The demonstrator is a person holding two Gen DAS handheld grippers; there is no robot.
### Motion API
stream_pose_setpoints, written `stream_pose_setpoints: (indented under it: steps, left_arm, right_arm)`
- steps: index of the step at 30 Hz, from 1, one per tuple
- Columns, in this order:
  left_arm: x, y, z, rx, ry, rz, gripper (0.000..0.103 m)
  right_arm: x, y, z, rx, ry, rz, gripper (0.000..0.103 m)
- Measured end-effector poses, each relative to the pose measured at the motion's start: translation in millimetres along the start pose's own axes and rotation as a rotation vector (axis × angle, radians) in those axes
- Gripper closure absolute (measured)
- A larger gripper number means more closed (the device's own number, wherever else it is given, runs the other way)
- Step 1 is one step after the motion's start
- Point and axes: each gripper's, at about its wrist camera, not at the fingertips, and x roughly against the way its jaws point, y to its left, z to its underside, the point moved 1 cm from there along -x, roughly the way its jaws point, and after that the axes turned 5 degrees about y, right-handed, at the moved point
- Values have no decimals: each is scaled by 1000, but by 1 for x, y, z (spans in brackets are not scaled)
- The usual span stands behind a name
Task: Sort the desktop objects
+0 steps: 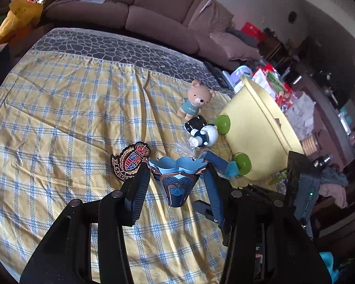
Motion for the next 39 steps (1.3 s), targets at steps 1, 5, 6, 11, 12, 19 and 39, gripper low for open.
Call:
stream_pose_setpoints:
  steps: [1,5,6,11,12,19,39]
  left_arm:
    - [0,1,0,1,1,-1,59]
    - [-1,4,0,11,6,-1,59]
    - [-1,5,0,13,7,-3,59]
    - [-4,6,-1,17,14,-2,59]
    - [-4,6,-2,19,15,1,59]
    - [-6,5,-2,25,16,10,59]
    - [-6,11,-2,39,18,2,59]
  right_arm:
    - [1,6,3,15,10,2,46]
    - [18,18,5,74,-39,36,46]
    - [23,14,4,62,-58,47,44]
    - [29,-18,1,-16,-83,140,40]
    - [28,-23,1,-28,-83,147,40]
    - [23,-51,-6,-114,-105,119,53]
    - [36,-9,-18,-15,-122,-56,64]
